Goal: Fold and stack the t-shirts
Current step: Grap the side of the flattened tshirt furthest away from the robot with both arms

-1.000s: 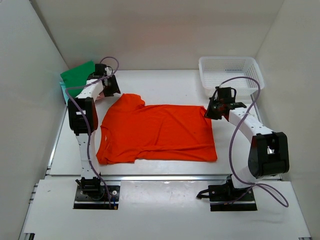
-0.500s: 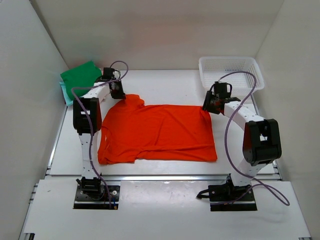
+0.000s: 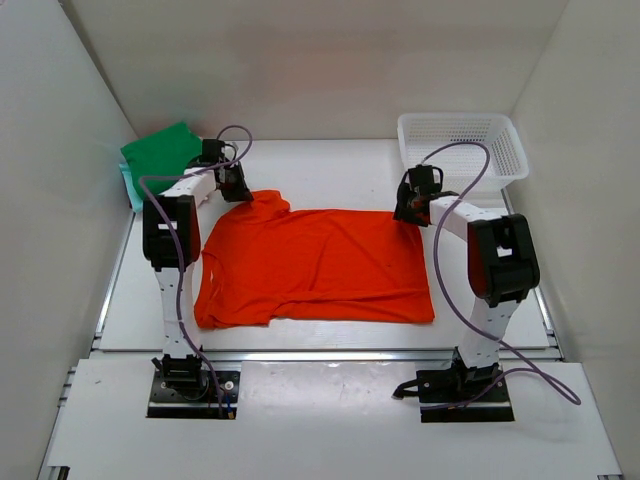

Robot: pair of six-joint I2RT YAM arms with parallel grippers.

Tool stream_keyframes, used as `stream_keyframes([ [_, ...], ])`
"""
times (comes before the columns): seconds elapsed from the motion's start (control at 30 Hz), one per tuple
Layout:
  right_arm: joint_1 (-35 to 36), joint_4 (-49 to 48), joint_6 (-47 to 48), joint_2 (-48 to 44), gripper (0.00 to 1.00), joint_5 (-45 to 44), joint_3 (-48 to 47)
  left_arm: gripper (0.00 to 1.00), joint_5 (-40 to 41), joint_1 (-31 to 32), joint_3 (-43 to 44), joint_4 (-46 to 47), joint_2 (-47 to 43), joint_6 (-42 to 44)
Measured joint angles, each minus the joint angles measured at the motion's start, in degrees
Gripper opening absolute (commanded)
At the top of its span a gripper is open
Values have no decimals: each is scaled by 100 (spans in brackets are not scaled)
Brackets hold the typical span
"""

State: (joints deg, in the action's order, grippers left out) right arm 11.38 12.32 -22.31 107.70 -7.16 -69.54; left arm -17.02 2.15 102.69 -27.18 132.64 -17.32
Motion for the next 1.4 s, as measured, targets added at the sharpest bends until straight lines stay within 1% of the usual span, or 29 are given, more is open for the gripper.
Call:
stream_keyframes([
  [0.17,98,55,72,313,43,-229,-365,0,-131,-59,-186,68,-87,-81],
  [0.2,98,81,90,348,40,-262,-426,0,-155,-72,-199,63,-96,-90],
  [0.23,98,96,98,380,23,-291,-483,0,-184,-87,-210,68,-98,-105],
  [0.27,101,109,136,407,16,-304,-527,0,-201,-96,-214,68,-98,-120],
  [0.3,101,125,96,452,0,-330,-581,0,-221,-101,-219,68,-98,-138],
  [0.6,98,245,330,584,0,-387,-752,0,-256,-214,-431,39,-269,-203],
  [0.8,92,262,511,420,0,-433,-713,0,-304,-422,-538,57,-538,-284],
  [0.93,83,280,608,-26,0,-369,-474,0,-332,-466,-756,66,-852,-321],
  [1.03,-22,267,601,-619,0,-15,-116,0,-376,-468,-1012,76,-1180,-339],
  [1.2,-575,221,573,-1567,0,756,507,0,-450,-511,-1648,129,-1788,-352],
  [1.4,-997,223,577,-2002,0,1335,1117,0,-442,-557,-2612,168,-2675,-310],
])
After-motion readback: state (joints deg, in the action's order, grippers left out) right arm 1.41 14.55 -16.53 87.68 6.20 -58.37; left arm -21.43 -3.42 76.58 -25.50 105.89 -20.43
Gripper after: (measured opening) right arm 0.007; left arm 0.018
